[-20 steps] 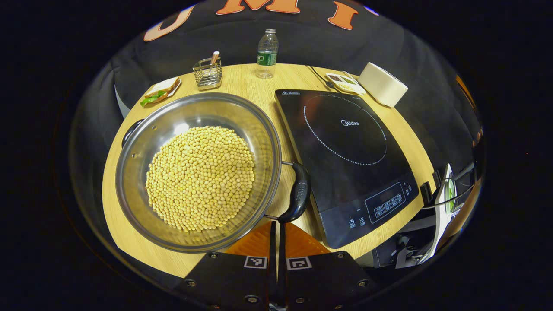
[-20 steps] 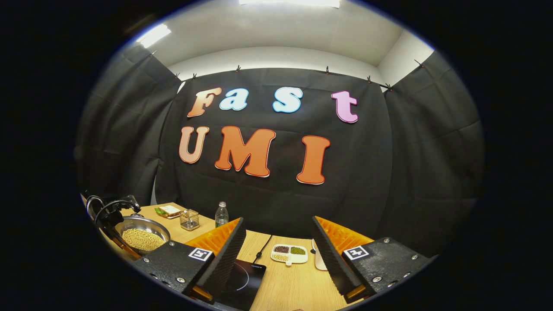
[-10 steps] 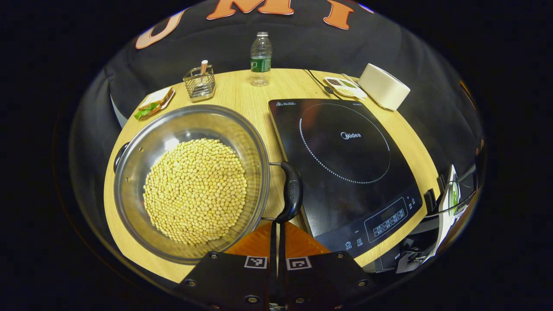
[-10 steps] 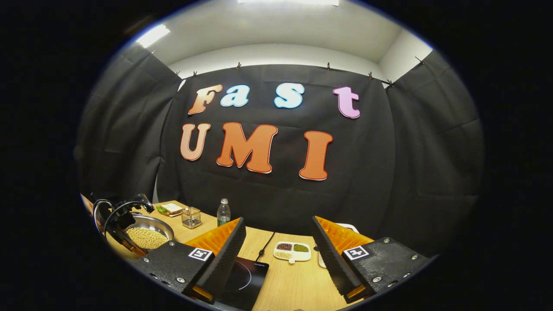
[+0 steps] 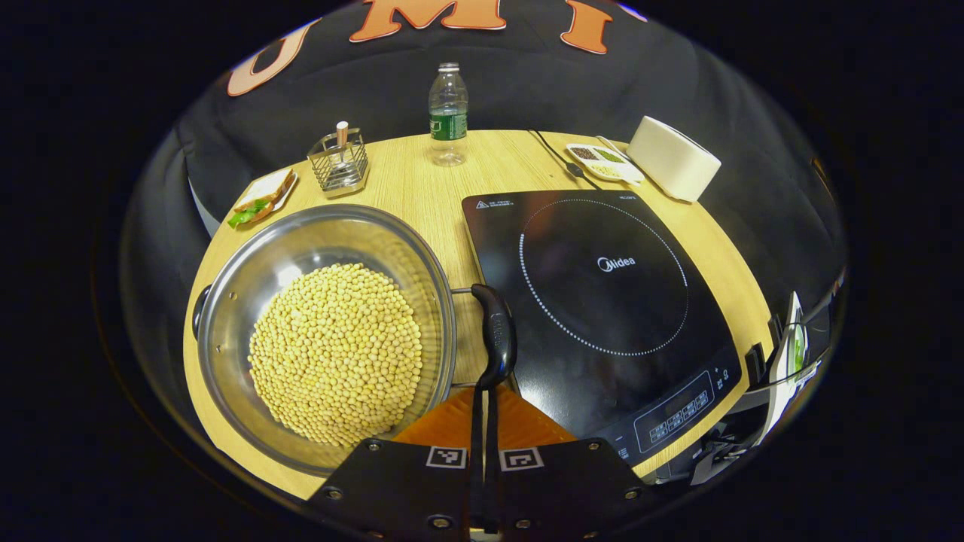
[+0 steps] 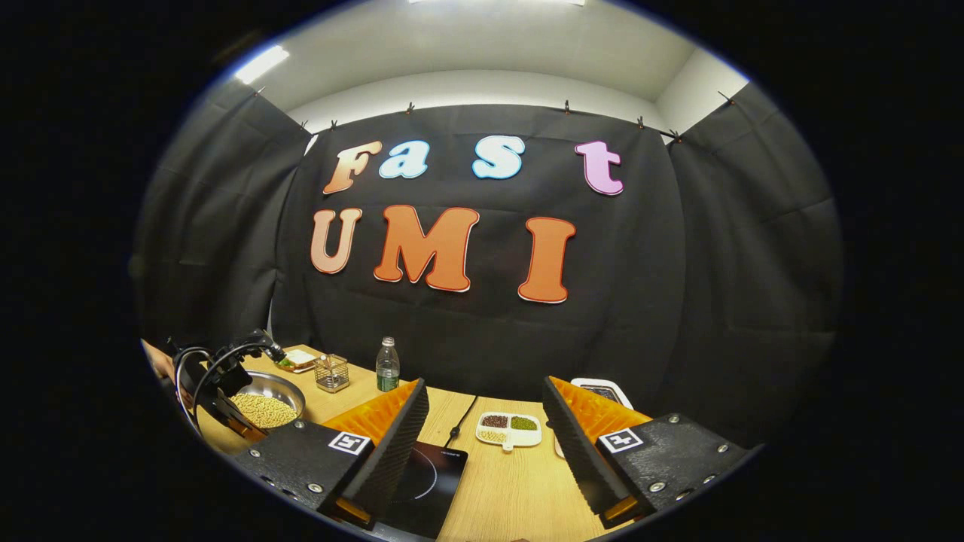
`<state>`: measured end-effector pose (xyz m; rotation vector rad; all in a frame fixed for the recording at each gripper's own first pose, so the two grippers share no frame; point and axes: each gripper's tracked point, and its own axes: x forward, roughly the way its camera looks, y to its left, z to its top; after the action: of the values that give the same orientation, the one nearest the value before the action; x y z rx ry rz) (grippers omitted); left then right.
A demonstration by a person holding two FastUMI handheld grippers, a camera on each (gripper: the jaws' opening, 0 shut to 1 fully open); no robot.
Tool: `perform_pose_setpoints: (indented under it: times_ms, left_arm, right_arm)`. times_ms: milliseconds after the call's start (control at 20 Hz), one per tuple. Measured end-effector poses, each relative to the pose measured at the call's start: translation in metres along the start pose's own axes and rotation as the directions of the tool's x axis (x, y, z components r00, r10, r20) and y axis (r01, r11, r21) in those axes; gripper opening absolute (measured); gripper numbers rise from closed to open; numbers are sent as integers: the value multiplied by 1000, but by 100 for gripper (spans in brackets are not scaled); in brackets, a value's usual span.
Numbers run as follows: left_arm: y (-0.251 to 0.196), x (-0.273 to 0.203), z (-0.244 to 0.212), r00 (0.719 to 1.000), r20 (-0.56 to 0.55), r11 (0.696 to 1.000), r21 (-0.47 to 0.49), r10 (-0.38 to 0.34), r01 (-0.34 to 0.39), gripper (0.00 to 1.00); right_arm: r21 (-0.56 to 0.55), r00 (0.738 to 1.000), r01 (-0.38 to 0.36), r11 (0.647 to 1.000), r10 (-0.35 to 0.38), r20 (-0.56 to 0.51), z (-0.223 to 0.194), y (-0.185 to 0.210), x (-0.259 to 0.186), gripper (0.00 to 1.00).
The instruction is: First push the handle of the pot to place it horizontally, then grasp the pot with both hands and set it on the induction cooktop.
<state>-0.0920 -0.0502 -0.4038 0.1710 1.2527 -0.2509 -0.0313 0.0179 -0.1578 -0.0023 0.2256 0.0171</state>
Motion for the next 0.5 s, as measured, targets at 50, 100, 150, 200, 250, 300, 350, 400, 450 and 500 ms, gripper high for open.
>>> perform_pose_setpoints:
  times_ms: [50,100,150,200,250,300,350,400,450,500]
  left_arm:
    - [0,2,4,1000,6,1000,0,-1,1,2]
    - [0,4,7,1000,10,1000,-4,0,0,1]
    - [0,6,10,1000,15,1000,-3,-1,1,2]
    - [0,7,13,1000,20,1000,-3,-2,2,1]
    - [0,8,16,1000,26,1000,-3,-2,2,1]
    - [0,10,19,999,33,1000,-5,-2,2,1]
    - [0,10,22,999,39,1000,-4,-2,2,2]
    - [0,11,23,999,45,1000,-3,-1,1,2]
    - [0,10,24,999,49,1000,1,-1,1,2]
    - [-1,6,24,998,55,1000,1,-5,5,2]
  right_arm:
    - [2,1000,0,1000,0,-4,-1,0,0,95]
    - [4,1000,0,1000,0,-10,-2,0,-1,95]
    - [6,1000,-1,1000,2,-16,-3,2,0,95]
    - [7,1000,-3,1000,3,-22,-6,3,1,95]
    - [8,1000,-4,1000,4,-28,-7,5,1,95]
    - [8,999,-6,1000,6,-36,-10,6,1,95]
    - [11,999,-7,1000,8,-42,-11,9,2,95]
    - [14,999,-13,1000,13,-51,-13,11,3,95]
    - [18,998,-17,1000,18,-59,-14,14,5,95]
    - [23,997,-23,999,25,-68,-16,19,6,95]
